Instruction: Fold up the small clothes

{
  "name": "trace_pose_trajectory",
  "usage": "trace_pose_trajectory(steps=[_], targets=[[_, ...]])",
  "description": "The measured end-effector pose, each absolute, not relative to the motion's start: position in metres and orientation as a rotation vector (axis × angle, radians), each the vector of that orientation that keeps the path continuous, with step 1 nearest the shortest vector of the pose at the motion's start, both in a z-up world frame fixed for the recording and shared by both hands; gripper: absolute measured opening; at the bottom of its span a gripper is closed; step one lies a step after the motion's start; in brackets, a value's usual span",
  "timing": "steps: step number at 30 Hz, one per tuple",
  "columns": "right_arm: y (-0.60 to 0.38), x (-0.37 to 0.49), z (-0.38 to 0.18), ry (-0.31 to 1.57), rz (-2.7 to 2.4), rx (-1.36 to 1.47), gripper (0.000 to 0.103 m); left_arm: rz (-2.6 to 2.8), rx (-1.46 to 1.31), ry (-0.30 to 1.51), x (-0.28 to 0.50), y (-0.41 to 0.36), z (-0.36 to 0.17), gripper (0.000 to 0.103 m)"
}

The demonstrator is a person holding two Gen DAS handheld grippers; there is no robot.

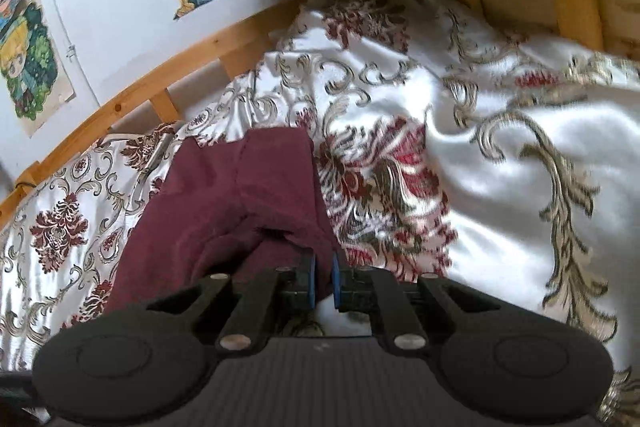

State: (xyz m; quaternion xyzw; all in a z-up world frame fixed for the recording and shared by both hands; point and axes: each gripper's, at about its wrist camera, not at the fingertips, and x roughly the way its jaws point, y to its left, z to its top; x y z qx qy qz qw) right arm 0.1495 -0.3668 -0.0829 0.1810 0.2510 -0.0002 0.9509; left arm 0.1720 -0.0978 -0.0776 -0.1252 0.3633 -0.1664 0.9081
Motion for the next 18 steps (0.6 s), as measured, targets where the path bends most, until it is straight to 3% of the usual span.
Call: trace_pose_trajectory(steps=[3,8,11,13,17,18], targets=[[-0.362,0.153,-0.080,0.485,-0.003,0.306,0.010,-0.319,-0.237,0.660,0.176,-0.092,-0.064,0.102],[-0.361,0.154,-0.081,0.512,-0.001,0.306,0.014,-0.284,-0.257,0.688,0.214,-0.088,-0.060,0.102],[-0.368,0.153,-0.083,0.534,-0.018,0.343,0.048,-0.253,-0.270,0.741,0.232,-0.087,-0.069,0.102],[-0.374,0.151,-0.085,0.546,-0.018,0.367,0.058,-0.243,-0.284,0.790,0.241,-0.086,-0.079,0.102],[-0.379,0.144,-0.083,0.494,0.005,0.420,0.096,-0.248,-0.352,0.813,0.239,-0.075,-0.098,0.102],[-0.378,0.144,-0.081,0.474,0.013,0.413,0.097,-0.252,-0.358,0.807,0.238,-0.073,-0.101,0.102]])
